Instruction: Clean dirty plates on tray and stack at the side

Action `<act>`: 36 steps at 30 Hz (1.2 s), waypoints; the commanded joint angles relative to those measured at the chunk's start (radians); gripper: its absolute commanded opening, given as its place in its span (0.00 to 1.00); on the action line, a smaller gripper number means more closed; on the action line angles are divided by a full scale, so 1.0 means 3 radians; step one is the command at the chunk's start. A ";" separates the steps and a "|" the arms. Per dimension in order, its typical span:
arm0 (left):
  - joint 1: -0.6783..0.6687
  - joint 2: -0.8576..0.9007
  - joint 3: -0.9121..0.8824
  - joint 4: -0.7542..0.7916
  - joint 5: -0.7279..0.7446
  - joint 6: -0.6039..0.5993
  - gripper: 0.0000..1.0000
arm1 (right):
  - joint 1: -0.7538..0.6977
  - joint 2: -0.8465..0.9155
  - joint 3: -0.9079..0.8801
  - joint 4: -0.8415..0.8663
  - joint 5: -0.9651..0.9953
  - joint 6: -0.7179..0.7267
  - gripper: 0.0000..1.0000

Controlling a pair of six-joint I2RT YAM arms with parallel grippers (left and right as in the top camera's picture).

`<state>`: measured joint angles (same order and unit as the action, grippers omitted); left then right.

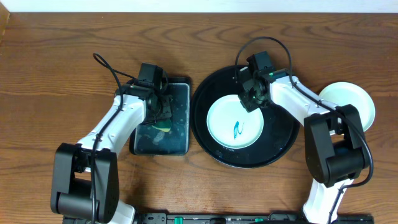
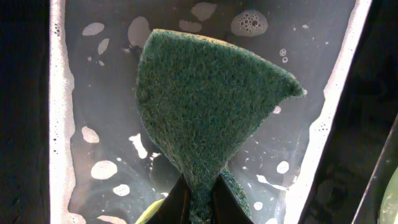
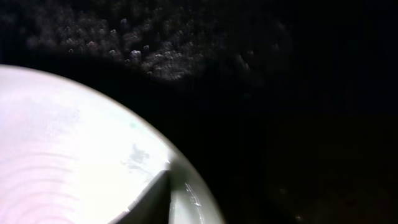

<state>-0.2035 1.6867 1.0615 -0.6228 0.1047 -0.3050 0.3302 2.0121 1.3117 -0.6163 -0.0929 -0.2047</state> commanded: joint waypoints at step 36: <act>0.0014 -0.0023 -0.0034 -0.0006 -0.0039 0.0053 0.08 | -0.0186 -0.0258 -0.0014 -0.0721 0.0228 0.2326 0.31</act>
<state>-0.2035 1.6867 1.0615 -0.6235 0.1047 -0.3054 0.2810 1.9808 1.3121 -0.8680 -0.0986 0.5369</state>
